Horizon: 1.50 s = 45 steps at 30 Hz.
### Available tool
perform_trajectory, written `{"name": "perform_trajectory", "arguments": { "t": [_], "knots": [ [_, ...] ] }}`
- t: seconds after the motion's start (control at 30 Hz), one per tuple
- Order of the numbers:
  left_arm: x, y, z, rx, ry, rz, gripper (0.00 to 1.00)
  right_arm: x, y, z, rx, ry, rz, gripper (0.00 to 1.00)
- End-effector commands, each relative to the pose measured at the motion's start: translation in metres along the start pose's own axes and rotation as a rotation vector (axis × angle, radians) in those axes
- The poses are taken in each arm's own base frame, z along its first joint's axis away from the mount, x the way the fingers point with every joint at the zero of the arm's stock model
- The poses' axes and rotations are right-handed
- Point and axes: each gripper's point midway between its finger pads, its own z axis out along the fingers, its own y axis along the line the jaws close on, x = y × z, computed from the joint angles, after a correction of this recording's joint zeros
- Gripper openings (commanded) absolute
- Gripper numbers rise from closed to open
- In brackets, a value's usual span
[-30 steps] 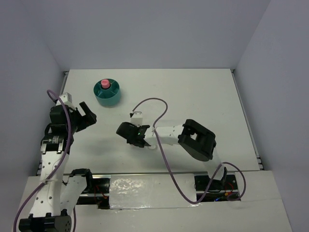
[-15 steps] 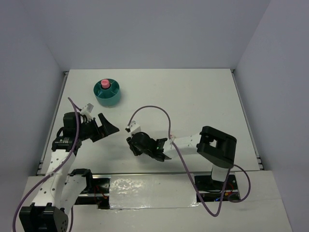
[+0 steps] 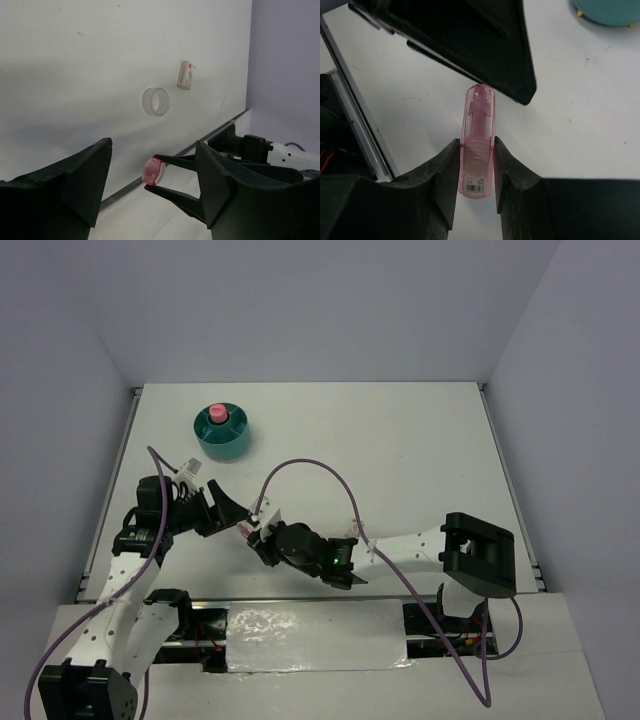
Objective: Sort the stationery into containers
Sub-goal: Pick up the stationery from the center of the board, then place the stationery in the storage box.
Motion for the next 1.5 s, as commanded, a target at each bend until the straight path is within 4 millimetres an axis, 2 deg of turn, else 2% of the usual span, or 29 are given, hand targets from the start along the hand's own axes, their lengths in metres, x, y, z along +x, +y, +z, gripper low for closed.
{"name": "perform_trajectory", "arguments": {
  "t": [0.0, 0.03, 0.1, 0.17, 0.27, 0.37, 0.4, 0.43, 0.47, 0.5, 0.53, 0.57, 0.63, 0.67, 0.73, 0.77, 0.83, 0.87, 0.9, 0.97, 1.03, 1.07, 1.1, 1.13, 1.23, 1.27, 1.33, 1.4, 1.47],
  "knots": [
    [0.000, -0.018, 0.000, 0.087, 0.012, 0.022, 0.77, -0.069, 0.003, -0.007, 0.005, -0.180, 0.013, 0.00],
    [0.000, -0.020, 0.000, 0.095, 0.011, 0.022, 0.64, -0.070, 0.002, -0.006, 0.011, -0.182, 0.009, 0.00],
    [0.001, -0.024, -0.001, 0.107, 0.014, 0.023, 0.49, -0.075, 0.002, -0.003, 0.022, -0.190, -0.001, 0.00],
    [0.003, -0.026, -0.003, 0.111, 0.018, 0.025, 0.42, -0.079, 0.003, -0.001, 0.016, -0.198, -0.007, 0.00],
    [0.007, -0.028, -0.005, 0.121, 0.025, 0.025, 0.42, -0.090, 0.005, 0.000, 0.011, -0.219, -0.005, 0.00],
    [0.007, -0.030, -0.007, 0.126, 0.019, 0.030, 0.25, -0.091, 0.008, 0.004, 0.007, -0.212, -0.010, 0.00],
    [0.005, -0.033, -0.008, 0.130, 0.011, 0.039, 0.10, -0.091, 0.008, 0.005, 0.006, -0.209, -0.013, 0.01],
    [0.001, -0.033, -0.008, 0.123, -0.002, 0.048, 0.03, -0.091, 0.010, 0.005, 0.000, -0.207, -0.014, 0.04],
    [-0.002, -0.033, -0.009, 0.117, -0.015, 0.055, 0.00, -0.089, 0.009, 0.005, -0.002, -0.198, -0.016, 0.13],
    [-0.006, -0.033, -0.009, 0.099, -0.029, 0.061, 0.00, -0.087, 0.007, 0.004, -0.004, -0.192, -0.016, 0.31],
    [-0.017, -0.036, -0.014, 0.071, -0.069, 0.082, 0.00, -0.086, 0.007, 0.003, -0.011, -0.188, -0.010, 0.63],
    [-0.035, -0.019, -0.015, -0.051, -0.157, 0.094, 0.00, -0.083, 0.001, -0.002, -0.004, -0.180, 0.004, 0.71],
    [-0.058, -0.013, -0.028, -0.166, -0.255, 0.112, 0.00, -0.078, -0.013, -0.010, 0.041, -0.170, 0.025, 0.77],
    [-0.076, -0.001, -0.036, -0.265, -0.337, 0.111, 0.00, -0.073, -0.022, -0.021, 0.058, -0.162, 0.047, 0.78],
    [-0.104, 0.002, -0.048, -0.372, -0.417, 0.118, 0.00, -0.068, -0.039, -0.035, 0.102, -0.167, 0.069, 0.78],
    [-0.120, 0.014, -0.057, -0.468, -0.486, 0.106, 0.00, -0.064, -0.046, -0.052, 0.109, -0.179, 0.081, 0.78],
    [-0.150, 0.013, -0.063, -0.533, -0.565, 0.100, 0.00, -0.060, -0.055, -0.066, 0.126, -0.183, 0.092, 0.79],
    [-0.161, 0.014, -0.064, -0.555, -0.598, 0.106, 0.01, -0.047, -0.062, -0.073, 0.144, -0.157, 0.085, 0.79],
    [-0.181, 0.020, -0.067, -0.624, -0.646, 0.104, 0.01, -0.055, -0.065, -0.085, 0.146, -0.183, 0.098, 0.79],
    [-0.209, 0.022, -0.068, -0.677, -0.705, 0.114, 0.01, -0.044, -0.070, -0.095, 0.149, -0.163, 0.090, 0.79],
    [-0.243, 0.029, -0.063, -0.744, -0.733, 0.095, 0.00, -0.049, -0.072, -0.107, 0.139, -0.185, 0.100, 0.79],
    [-0.254, 0.043, -0.049, -0.778, -0.716, 0.080, 0.00, -0.040, -0.072, -0.111, 0.132, -0.169, 0.096, 0.79],
    [-0.274, 0.039, -0.049, -0.760, -0.746, 0.092, 0.00, -0.045, -0.072, -0.118, 0.118, -0.193, 0.115, 0.79],
    [-0.299, 0.038, -0.036, -0.735, -0.772, 0.109, 0.00, -0.038, -0.069, -0.121, 0.095, -0.185, 0.114, 0.79],
    [-0.331, 0.034, -0.011, -0.664, -0.757, 0.175, 0.01, -0.035, -0.066, -0.133, 0.055, -0.194, 0.124, 0.79],
    [-0.344, 0.038, 0.004, -0.651, -0.735, 0.194, 0.01, -0.034, -0.066, -0.136, 0.049, -0.193, 0.125, 0.79],
    [-0.356, 0.048, 0.022, -0.657, -0.703, 0.225, 0.02, -0.031, -0.068, -0.144, 0.048, -0.193, 0.125, 0.79],
    [-0.360, 0.057, 0.029, -0.665, -0.697, 0.221, 0.02, -0.024, -0.074, -0.149, 0.068, -0.186, 0.126, 0.79],
    [-0.361, 0.063, 0.039, -0.644, -0.699, 0.229, 0.04, -0.030, -0.077, -0.159, 0.068, -0.223, 0.151, 0.79]
  ]
}}
